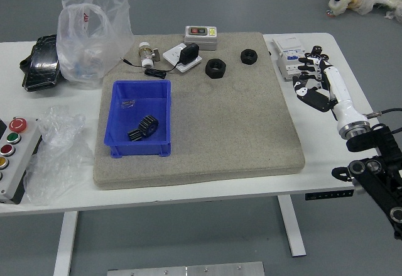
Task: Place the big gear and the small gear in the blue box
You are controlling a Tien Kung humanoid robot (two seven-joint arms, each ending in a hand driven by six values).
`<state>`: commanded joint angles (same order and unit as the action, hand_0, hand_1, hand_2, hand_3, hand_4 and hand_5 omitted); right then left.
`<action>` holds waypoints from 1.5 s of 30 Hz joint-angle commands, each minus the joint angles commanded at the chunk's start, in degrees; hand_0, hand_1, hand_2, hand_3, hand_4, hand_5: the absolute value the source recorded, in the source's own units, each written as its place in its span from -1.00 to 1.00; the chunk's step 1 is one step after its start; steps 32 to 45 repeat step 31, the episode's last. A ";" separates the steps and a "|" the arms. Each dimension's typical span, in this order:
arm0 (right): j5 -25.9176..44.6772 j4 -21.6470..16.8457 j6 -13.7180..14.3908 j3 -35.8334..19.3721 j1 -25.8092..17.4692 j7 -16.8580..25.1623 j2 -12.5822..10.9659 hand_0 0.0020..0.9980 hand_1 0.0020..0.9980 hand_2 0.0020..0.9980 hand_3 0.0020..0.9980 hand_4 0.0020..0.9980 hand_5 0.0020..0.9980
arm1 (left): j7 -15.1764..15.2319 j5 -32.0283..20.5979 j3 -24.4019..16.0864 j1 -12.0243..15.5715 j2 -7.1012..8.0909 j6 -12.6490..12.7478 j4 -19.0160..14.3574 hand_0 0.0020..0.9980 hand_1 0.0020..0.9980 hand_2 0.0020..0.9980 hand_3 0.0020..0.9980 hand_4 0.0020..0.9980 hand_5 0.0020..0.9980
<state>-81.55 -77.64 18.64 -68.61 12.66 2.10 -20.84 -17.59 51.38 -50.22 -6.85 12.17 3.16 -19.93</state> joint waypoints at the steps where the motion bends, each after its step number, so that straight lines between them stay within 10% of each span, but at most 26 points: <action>1: -0.09 -0.02 -0.10 -0.98 -0.57 0.05 -0.03 -0.22 0.28 0.46 0.55 0.18 -0.61 | 0.14 -0.22 0.15 -0.06 0.02 0.02 0.03 0.40 0.27 0.29 0.61 0.40 -0.03; 4: -0.51 -0.10 -0.36 -3.57 -1.70 0.14 -0.20 -0.22 0.28 0.46 0.55 0.18 -0.61 | 0.47 -0.72 0.52 -0.25 0.10 0.06 0.11 0.40 0.27 0.29 0.61 0.40 -0.03; 5: -0.63 -0.14 -0.44 -4.28 -1.93 0.14 -0.28 0.32 0.58 0.71 0.59 0.21 -0.59 | 0.54 -0.84 0.60 -0.30 0.13 0.07 0.12 0.40 0.27 0.29 0.61 0.41 -0.02; 16: -1.83 -0.11 -1.78 -8.07 -3.40 0.30 -0.54 0.66 0.70 0.79 0.70 0.39 -0.35 | 1.13 -2.40 1.51 -0.76 0.62 0.25 0.27 0.40 0.28 0.29 0.60 0.41 -0.03; 17: -2.17 -0.08 -2.15 -8.09 -3.41 0.14 -0.50 0.99 0.85 0.90 0.82 0.49 -0.17 | 1.12 -2.51 1.55 -0.81 0.55 0.25 0.27 0.41 0.30 0.30 0.60 0.41 -0.02; 45: -3.69 0.43 -4.38 -7.73 -3.41 -1.30 -0.50 1.00 0.90 0.92 0.86 0.56 -0.04 | 0.58 -3.27 1.77 -1.29 0.01 0.11 0.22 0.41 0.32 0.30 0.60 0.41 -0.02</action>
